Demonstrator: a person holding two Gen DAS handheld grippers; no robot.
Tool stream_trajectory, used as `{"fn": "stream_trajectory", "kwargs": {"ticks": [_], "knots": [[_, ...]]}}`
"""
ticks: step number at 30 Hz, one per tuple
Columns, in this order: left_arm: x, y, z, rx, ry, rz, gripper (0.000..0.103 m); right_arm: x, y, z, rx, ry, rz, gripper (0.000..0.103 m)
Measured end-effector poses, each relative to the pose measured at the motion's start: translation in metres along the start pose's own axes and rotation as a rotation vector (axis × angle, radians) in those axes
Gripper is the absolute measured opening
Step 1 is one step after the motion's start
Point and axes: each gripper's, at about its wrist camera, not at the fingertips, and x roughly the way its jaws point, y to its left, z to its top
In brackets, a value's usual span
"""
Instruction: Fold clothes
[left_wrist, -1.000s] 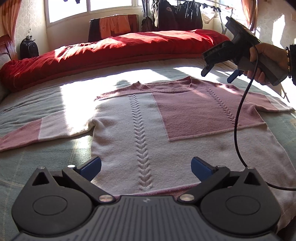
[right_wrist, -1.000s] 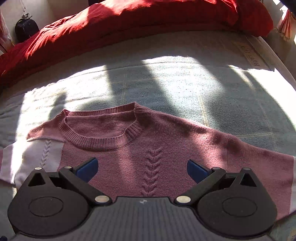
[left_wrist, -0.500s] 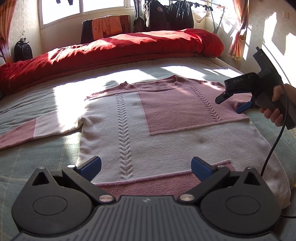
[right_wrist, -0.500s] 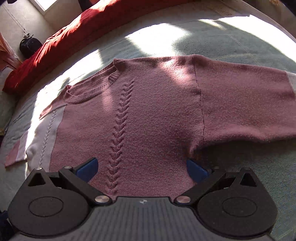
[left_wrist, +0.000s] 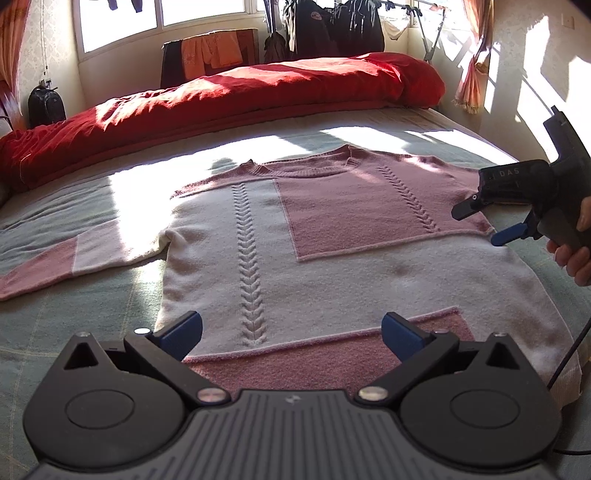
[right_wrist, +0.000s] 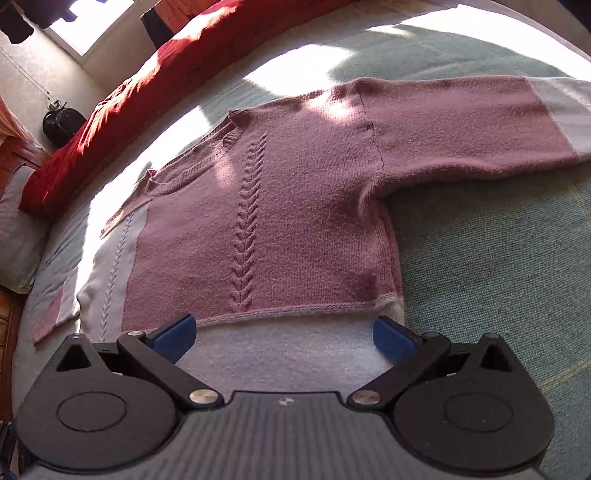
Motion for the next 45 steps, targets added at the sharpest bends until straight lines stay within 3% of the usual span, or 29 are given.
{"fn": "stream_trajectory", "kwargs": {"ticks": [3, 6, 11, 13, 16, 23, 28, 34, 39, 45], "knots": [[0.0, -0.002, -0.006, 0.007, 0.019, 0.0, 0.102, -0.02, 0.012, -0.009, -0.043, -0.047, -0.027, 0.103], [0.004, -0.007, -0.015, 0.025, 0.036, -0.009, 0.102, -0.033, 0.032, -0.023, -0.164, -0.096, -0.049, 0.103], [0.027, -0.008, -0.031, 0.051, 0.115, 0.003, 0.102, -0.018, 0.056, -0.053, -0.31, -0.067, -0.136, 0.103], [0.037, -0.005, -0.038, 0.047, 0.163, -0.001, 0.102, -0.007, 0.056, -0.062, -0.311, -0.035, -0.164, 0.103], [0.044, 0.007, -0.05, -0.043, 0.198, -0.035, 0.102, 0.003, 0.051, -0.074, -0.294, -0.011, -0.181, 0.103], [0.046, 0.014, -0.053, -0.084, 0.203, -0.061, 0.102, 0.014, 0.06, -0.082, -0.345, 0.009, -0.261, 0.103], [0.043, 0.011, -0.059, -0.058, 0.161, -0.06, 0.102, 0.019, 0.062, -0.079, -0.312, 0.018, -0.289, 0.103], [0.036, 0.02, -0.043, -0.058, 0.171, -0.099, 0.102, 0.015, 0.06, -0.085, -0.324, -0.025, -0.273, 0.103], [0.047, 0.041, -0.011, -0.058, 0.089, -0.068, 0.102, 0.013, 0.059, -0.088, -0.344, -0.042, -0.26, 0.103], [0.087, 0.061, 0.003, -0.151, 0.17, -0.056, 0.102, 0.012, 0.057, -0.091, -0.35, -0.061, -0.257, 0.103]]}}
